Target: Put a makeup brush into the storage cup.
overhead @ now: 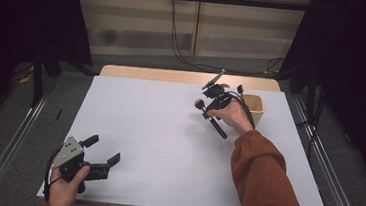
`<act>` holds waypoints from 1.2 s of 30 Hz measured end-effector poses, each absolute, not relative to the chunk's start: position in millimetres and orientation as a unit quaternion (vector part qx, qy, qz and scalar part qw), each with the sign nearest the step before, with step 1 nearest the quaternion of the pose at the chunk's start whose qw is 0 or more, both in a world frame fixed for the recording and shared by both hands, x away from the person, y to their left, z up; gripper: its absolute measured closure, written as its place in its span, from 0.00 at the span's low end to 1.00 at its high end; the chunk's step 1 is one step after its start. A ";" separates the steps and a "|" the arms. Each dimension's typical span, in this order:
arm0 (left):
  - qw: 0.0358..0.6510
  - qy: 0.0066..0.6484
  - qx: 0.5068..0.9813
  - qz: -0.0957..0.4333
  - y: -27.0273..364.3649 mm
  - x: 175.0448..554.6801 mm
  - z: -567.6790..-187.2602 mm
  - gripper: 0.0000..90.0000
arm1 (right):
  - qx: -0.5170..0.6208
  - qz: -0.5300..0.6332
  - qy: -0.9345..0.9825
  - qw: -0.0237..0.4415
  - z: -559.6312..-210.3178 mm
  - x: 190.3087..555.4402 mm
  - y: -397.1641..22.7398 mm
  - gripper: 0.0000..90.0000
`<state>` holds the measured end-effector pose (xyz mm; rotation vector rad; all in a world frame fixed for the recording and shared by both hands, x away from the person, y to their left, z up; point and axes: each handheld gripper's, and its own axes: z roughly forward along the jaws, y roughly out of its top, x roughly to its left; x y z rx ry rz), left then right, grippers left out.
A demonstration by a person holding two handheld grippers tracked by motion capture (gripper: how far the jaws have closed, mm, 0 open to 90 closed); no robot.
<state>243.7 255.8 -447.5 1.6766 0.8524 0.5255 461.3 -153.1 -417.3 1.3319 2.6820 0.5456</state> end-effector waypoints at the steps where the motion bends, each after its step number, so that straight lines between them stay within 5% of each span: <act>1: 0.561 0.362 0.711 0.223 255.7 243.6 -447.4 0.02 | 0.439 0.183 0.878 0.049 -415.8 460.0 -152.9 0.80; 36: 0.559 0.363 0.712 0.223 255.9 243.9 -447.6 0.02 | 0.423 0.426 0.783 0.162 -408.1 421.2 -187.5 0.80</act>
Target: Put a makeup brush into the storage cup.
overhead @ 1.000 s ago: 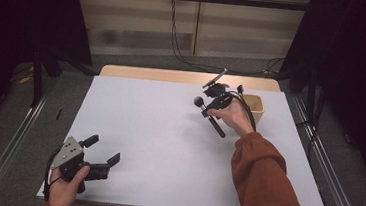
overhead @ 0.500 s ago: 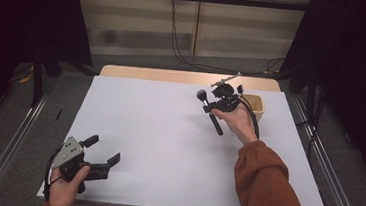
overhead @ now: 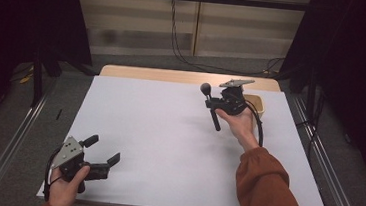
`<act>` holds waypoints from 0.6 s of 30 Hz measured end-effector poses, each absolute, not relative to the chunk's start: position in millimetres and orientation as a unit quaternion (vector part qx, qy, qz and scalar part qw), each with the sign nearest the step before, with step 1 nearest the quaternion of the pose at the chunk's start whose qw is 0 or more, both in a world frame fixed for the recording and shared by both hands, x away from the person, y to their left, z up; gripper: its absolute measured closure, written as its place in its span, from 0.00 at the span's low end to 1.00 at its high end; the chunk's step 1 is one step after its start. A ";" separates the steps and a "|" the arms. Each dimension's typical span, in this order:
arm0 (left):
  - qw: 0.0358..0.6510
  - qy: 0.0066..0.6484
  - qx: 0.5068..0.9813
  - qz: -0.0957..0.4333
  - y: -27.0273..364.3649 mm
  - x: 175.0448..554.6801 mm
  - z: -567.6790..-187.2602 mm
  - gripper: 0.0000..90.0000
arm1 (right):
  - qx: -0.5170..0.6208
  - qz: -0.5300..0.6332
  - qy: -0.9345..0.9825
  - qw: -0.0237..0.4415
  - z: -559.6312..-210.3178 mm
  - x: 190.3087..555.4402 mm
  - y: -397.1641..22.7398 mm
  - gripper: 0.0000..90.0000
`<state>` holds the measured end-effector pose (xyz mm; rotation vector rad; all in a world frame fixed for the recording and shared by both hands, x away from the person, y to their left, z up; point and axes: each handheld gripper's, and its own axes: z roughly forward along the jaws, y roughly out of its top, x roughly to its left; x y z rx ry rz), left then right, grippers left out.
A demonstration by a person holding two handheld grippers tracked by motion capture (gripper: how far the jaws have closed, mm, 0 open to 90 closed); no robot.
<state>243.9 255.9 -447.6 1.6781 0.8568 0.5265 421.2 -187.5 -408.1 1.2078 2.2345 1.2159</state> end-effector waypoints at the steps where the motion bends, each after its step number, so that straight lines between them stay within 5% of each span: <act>1: 0.558 0.363 0.712 0.223 255.9 244.0 -447.6 0.02 | 0.423 0.433 0.779 0.165 -408.3 420.1 -187.6 0.80; 18: 0.559 0.364 0.711 0.223 256.2 244.2 -447.6 0.02 | 0.399 0.505 0.743 0.183 -404.2 410.3 -182.5 0.80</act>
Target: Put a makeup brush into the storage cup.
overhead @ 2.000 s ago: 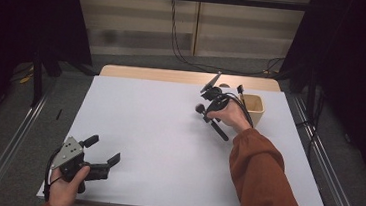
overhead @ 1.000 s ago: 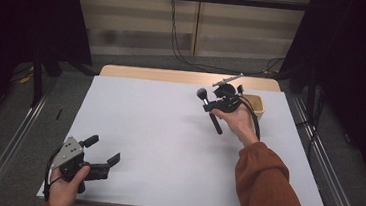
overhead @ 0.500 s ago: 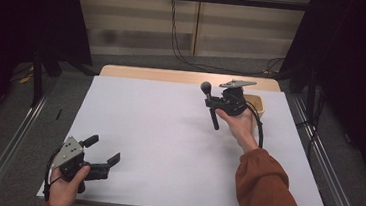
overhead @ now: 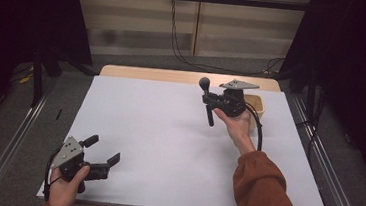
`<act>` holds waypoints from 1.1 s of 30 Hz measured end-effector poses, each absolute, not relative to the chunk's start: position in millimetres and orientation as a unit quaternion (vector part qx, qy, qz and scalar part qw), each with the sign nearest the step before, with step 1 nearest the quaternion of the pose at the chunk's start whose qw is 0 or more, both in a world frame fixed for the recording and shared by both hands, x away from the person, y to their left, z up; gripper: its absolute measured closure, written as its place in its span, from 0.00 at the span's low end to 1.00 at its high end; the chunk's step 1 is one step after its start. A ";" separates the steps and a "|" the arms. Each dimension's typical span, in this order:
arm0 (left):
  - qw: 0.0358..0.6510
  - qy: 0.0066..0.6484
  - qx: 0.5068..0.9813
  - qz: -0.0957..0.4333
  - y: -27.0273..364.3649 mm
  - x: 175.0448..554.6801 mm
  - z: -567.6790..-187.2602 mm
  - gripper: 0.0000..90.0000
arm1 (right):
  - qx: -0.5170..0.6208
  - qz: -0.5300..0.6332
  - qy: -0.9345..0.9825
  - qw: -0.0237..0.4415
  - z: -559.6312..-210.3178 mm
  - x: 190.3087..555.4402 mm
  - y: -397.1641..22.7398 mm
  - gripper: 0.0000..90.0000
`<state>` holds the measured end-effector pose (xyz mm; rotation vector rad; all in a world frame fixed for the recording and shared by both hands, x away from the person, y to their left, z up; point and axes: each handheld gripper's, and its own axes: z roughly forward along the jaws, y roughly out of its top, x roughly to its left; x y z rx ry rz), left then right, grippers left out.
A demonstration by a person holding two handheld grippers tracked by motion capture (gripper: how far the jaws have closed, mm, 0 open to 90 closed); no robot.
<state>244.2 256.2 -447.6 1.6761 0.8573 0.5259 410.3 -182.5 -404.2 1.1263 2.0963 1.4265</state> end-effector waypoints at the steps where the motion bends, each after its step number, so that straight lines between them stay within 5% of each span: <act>1: 0.559 0.363 0.711 0.223 256.2 244.2 -447.6 0.02 | 0.397 0.507 0.742 0.184 -403.6 409.6 -182.0 0.80; 33: 0.558 0.364 0.711 0.226 256.4 244.1 -447.4 0.03 | 0.405 0.559 0.689 0.221 -356.1 394.2 -216.7 0.80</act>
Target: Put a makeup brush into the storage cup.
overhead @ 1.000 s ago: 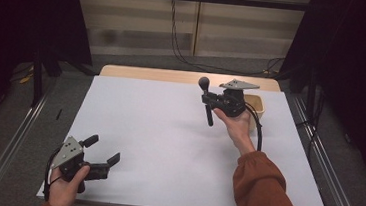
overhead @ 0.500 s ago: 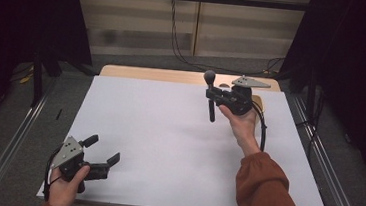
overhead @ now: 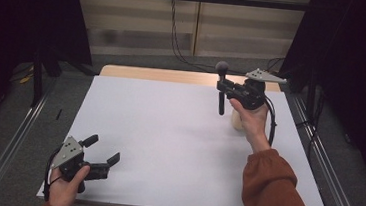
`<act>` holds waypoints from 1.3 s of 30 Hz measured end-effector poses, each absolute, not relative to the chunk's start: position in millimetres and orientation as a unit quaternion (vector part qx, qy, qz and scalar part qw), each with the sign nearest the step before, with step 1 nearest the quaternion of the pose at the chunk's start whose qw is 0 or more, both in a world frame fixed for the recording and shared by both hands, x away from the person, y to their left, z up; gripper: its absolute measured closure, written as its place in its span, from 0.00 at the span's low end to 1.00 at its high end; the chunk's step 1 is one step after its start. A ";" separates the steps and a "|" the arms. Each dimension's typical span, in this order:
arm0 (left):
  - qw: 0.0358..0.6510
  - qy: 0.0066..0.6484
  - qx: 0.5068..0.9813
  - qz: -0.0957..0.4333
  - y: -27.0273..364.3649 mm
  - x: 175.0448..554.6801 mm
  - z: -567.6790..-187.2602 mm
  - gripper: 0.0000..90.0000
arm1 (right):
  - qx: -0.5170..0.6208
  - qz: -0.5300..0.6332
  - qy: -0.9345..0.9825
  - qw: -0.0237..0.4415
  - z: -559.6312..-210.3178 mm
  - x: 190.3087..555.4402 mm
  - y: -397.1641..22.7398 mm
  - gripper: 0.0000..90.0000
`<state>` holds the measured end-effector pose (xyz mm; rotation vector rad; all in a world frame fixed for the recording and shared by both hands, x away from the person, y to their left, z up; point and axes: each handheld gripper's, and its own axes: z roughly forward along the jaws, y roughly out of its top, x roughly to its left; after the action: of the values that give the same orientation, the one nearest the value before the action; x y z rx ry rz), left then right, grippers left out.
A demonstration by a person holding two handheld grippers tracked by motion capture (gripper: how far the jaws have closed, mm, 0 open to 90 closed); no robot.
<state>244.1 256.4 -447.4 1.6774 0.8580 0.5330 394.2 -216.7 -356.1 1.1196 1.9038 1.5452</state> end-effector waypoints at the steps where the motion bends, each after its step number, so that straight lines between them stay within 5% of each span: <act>1: 0.558 0.364 0.711 0.225 256.3 244.3 -447.4 0.03 | 0.407 0.559 0.687 0.223 -354.7 393.8 -218.5 0.80; 39: 0.554 0.364 0.714 0.224 256.5 245.0 -447.8 0.03 | 0.464 0.538 0.630 0.315 -328.3 408.9 -281.2 0.80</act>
<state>245.0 256.5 -447.8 1.6872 0.8605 0.5304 408.9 -281.2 -328.3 1.2218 1.6603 1.4166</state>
